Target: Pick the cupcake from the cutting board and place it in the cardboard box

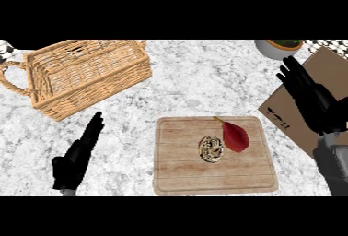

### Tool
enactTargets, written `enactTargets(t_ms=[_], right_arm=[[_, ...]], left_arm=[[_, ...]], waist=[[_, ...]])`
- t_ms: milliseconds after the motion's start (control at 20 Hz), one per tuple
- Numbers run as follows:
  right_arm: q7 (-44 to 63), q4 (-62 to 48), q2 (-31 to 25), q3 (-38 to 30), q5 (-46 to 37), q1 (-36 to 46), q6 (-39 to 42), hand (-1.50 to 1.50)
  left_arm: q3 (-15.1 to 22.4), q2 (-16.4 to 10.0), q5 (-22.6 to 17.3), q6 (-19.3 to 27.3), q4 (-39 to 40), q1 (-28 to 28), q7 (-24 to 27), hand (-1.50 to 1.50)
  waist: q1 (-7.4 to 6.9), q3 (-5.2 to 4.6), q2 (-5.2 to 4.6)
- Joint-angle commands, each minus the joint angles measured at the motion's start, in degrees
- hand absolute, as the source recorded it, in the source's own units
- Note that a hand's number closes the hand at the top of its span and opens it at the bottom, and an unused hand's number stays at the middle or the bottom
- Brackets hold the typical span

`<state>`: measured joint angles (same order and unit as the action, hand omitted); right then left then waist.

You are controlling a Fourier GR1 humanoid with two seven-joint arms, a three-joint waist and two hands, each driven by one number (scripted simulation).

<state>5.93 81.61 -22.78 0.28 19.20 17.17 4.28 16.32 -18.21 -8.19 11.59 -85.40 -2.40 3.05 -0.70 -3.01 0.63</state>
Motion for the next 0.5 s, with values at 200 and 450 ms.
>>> enactTargets(t_ms=[200, 450], right_arm=[[-1.17, 14.23, -6.65, -4.43, 0.30, 8.81, 1.17, -1.50], [-9.12, 17.61, -12.15, -0.07, -12.87, -2.46, 4.14, -1.50]], left_arm=[[-2.65, -8.55, 4.49, -4.27, -4.10, 8.32, 3.91, 0.00], [-4.10, -10.33, 2.13, -10.28, -3.57, 12.56, 3.29, 0.00]], waist=[[2.40, 2.93, 0.51], [1.84, 3.04, -0.47]])
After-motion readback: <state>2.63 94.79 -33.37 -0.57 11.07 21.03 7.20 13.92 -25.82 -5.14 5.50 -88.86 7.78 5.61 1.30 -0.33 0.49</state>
